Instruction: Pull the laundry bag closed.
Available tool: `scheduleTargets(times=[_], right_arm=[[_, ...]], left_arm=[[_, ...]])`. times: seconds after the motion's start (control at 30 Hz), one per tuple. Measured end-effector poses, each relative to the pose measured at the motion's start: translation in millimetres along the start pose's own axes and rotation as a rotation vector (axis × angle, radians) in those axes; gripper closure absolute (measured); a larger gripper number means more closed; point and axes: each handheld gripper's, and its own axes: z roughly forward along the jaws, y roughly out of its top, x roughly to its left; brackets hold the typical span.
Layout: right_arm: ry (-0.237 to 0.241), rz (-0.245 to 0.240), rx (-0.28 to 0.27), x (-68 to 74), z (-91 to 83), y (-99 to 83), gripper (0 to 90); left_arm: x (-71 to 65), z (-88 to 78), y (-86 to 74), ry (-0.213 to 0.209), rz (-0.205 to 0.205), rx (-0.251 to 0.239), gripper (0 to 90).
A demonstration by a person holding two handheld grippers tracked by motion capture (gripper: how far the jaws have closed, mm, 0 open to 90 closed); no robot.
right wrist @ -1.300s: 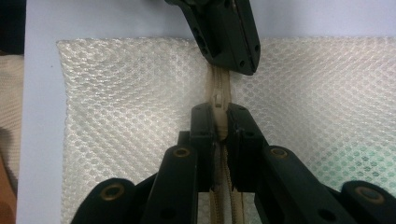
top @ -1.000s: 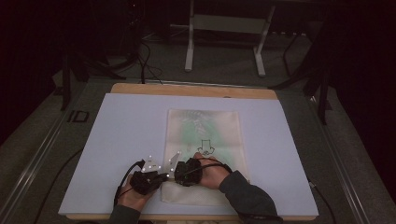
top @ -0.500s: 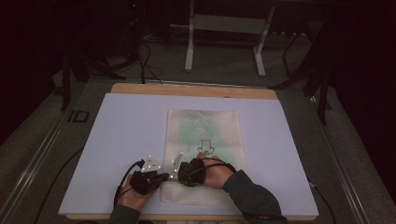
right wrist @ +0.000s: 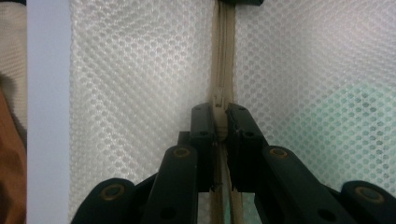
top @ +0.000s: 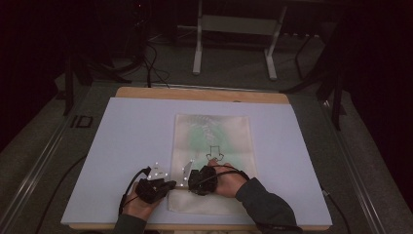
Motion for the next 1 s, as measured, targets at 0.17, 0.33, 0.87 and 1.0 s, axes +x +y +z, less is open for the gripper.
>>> scheduleTargets(times=[0.17,0.33,0.87,1.0], right_arm=[[0.001,0.001,0.004,0.1,-0.9,-1.9,82.3],[-0.002,-0.002,0.008,0.7,-1.4,-2.8,82.3],[-0.002,0.001,0.015,1.7,-4.1,-9.3,82.3],[-0.003,-0.001,0.017,1.9,-4.7,-11.3,82.3]], left_arm=[[0.2,-0.1,-0.1,-0.001,0.0,0.001,89.5],[0.2,-0.1,-0.1,-0.001,0.001,0.0,89.5],[0.2,0.0,0.2,-0.002,0.002,0.002,89.5],[0.5,-0.1,0.2,-0.003,-0.001,0.003,89.5]])
